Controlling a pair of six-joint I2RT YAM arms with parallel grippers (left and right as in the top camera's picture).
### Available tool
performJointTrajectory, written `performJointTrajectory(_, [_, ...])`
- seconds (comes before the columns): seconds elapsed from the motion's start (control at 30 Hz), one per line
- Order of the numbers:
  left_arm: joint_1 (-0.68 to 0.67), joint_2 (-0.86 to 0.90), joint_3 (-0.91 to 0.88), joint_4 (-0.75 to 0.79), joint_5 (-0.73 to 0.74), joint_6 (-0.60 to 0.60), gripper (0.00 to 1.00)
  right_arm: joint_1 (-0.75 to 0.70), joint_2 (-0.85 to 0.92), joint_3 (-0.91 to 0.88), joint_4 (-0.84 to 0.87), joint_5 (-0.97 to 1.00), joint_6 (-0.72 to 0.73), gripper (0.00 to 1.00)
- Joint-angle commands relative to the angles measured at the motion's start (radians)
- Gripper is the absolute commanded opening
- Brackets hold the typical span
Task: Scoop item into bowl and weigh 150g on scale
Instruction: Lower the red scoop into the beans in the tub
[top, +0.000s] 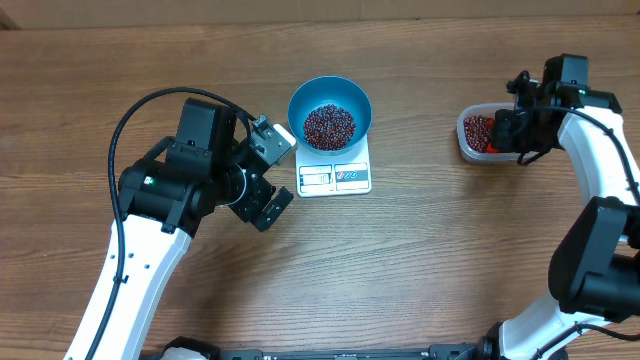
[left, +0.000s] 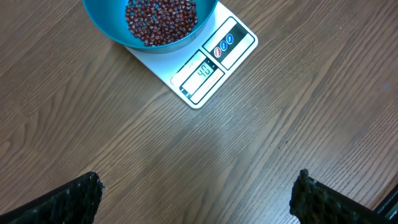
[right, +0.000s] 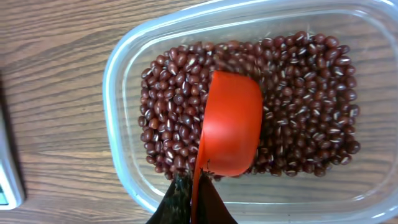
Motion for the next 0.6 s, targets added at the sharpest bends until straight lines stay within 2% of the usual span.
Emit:
performJointTrajectory(0.0, [0.004,0.005,-0.002,0.000,0.008,0.012,1.00,-0.012,0.005,-0.008,0.001,-0.069,0.023,0.04])
performJointTrajectory(0.37, [0.004,0.005,-0.002,0.000,0.007,0.012,1.00,-0.093,0.051,-0.027,-0.002,-0.266,0.025,0.04])
performJointTrajectory(0.57, [0.004,0.005,-0.002,0.000,0.007,0.012,1.00,-0.122,0.088,-0.027,-0.001,-0.293,0.074,0.04])
